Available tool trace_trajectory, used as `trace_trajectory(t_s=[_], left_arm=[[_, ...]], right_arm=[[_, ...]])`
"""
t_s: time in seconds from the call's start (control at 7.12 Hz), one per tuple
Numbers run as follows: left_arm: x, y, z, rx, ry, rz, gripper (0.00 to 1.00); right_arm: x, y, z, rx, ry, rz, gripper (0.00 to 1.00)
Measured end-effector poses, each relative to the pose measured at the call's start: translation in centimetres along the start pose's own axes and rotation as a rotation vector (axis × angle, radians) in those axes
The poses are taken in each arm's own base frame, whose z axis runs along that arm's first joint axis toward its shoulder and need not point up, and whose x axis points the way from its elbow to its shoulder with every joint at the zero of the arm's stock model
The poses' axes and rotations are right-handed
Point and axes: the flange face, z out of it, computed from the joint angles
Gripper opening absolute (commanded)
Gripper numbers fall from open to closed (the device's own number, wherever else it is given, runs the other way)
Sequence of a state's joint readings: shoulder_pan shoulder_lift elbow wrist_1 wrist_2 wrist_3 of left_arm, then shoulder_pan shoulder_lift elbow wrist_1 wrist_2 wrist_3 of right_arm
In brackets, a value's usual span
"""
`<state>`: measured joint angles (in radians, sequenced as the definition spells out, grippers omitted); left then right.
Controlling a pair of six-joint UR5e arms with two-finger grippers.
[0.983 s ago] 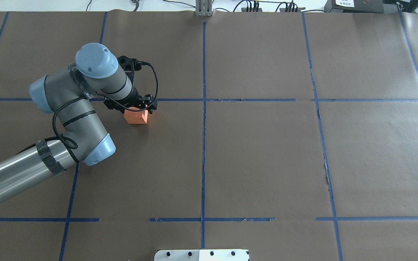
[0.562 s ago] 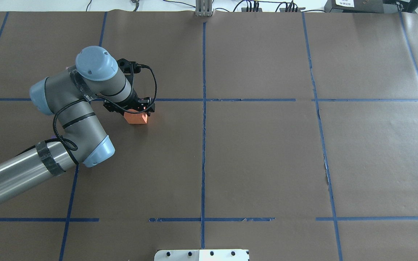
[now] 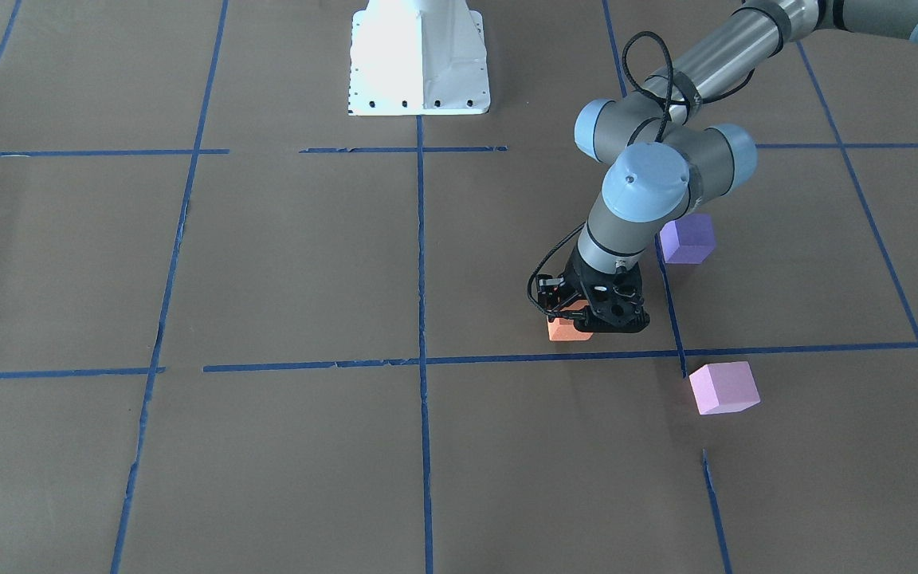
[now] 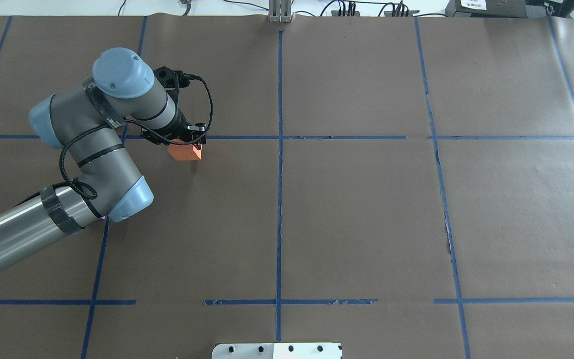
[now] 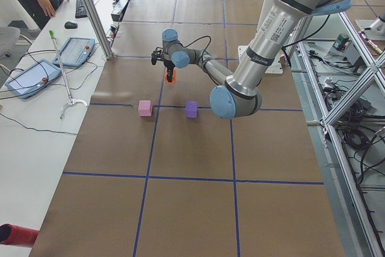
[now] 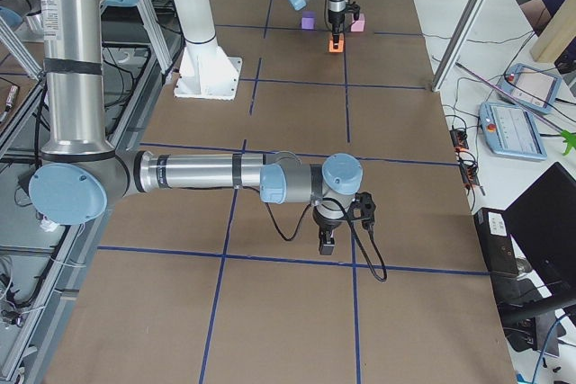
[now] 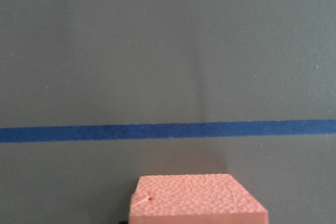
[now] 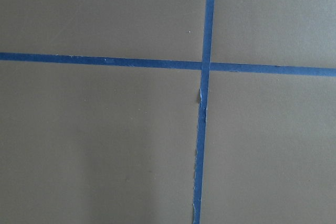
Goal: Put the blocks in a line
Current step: 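Carry the orange cube with the left gripper toward the pink cube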
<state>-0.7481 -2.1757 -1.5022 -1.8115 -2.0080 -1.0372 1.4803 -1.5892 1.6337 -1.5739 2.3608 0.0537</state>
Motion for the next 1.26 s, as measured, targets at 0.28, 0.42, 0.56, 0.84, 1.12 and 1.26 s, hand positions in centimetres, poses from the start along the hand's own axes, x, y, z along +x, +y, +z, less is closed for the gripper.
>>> trace_trajectory(t_s=[0.28,0.42,0.56,0.84,1.12,1.26], left_arm=[[-2.4,-1.2,-5.7,0.047,-0.004,-0.008,0.08],[-5.0,-1.2,-7.3,0.058,-0.007,0.006,0.08],[-8.4,-1.4,-8.3,0.051,-0.011,0.019,0.1],[-14.8,-0.9,-7.9,-0.007,-0.021,0.043,0.09],[-18.4,0.2,-6.3,-0.055,-0.02,0.041,0.1],[-19.6,0.7,-5.3,-0.065,-0.017,0.041,0.14]], right_arm=[[0.0,0.0,0.0,0.0,0.0,0.0,1.0],[0.0,0.0,0.0,0.0,0.0,0.0,1.0],[0.0,0.0,0.0,0.0,0.0,0.0,1.0],[0.0,0.0,0.0,0.0,0.0,0.0,1.0],[0.0,0.0,0.0,0.0,-0.001,0.0,1.0],[0.0,0.0,0.0,0.0,0.0,0.0,1.0]])
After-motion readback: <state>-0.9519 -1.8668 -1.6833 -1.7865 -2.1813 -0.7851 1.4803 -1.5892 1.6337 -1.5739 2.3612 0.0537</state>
